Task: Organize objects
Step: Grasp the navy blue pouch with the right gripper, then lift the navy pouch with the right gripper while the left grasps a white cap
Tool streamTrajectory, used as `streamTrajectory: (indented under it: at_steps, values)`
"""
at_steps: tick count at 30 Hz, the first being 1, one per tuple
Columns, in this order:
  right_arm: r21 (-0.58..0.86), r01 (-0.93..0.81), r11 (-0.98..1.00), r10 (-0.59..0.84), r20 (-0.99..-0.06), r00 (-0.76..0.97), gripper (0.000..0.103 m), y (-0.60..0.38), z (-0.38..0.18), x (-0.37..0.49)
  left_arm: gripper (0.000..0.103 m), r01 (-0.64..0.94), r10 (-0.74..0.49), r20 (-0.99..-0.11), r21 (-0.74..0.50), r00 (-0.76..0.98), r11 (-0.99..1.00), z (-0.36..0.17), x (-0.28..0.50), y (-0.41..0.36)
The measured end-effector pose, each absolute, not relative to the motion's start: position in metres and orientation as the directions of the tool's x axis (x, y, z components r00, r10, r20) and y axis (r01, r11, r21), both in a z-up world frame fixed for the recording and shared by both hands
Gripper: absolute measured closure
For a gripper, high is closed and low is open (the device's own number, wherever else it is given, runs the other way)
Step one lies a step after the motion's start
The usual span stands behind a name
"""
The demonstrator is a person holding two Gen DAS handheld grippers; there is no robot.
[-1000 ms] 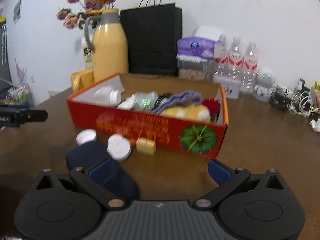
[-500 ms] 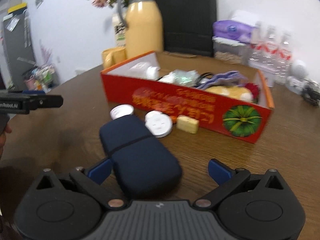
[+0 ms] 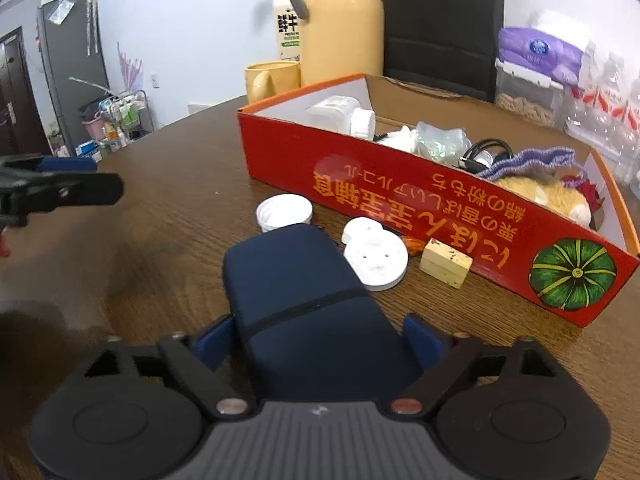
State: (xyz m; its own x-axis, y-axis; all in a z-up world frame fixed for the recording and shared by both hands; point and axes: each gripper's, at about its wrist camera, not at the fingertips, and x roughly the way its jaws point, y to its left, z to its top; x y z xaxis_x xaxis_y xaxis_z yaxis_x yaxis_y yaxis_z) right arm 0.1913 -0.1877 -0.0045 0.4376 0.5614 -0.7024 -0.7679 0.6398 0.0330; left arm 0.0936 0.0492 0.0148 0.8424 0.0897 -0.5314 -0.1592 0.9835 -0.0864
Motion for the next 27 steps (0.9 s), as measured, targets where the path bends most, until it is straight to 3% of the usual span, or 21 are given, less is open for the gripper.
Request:
streamTrajectory:
  at_steps: [8,18,27]
  values:
    - [0.000,-0.741,0.672,0.563,-0.650,0.510,0.039,-0.193,-0.002,0.170,0.000,-0.152,0.081,-0.538,-0.089,0.839,0.984,0.013,0.095,0.046]
    - [0.007,-0.672,0.741,0.556,-0.569,0.606,0.040,-0.220,0.013,0.154,0.000,-0.149,0.081,-0.548,-0.081,0.833,0.985,0.014,0.104,0.039]
    - [0.022,-0.497,0.868,0.433,-0.525,0.733,0.040,-0.252,0.018,0.174,0.000,-0.091,0.069,-0.580,-0.009,0.811,0.996,0.009,0.137,0.012]
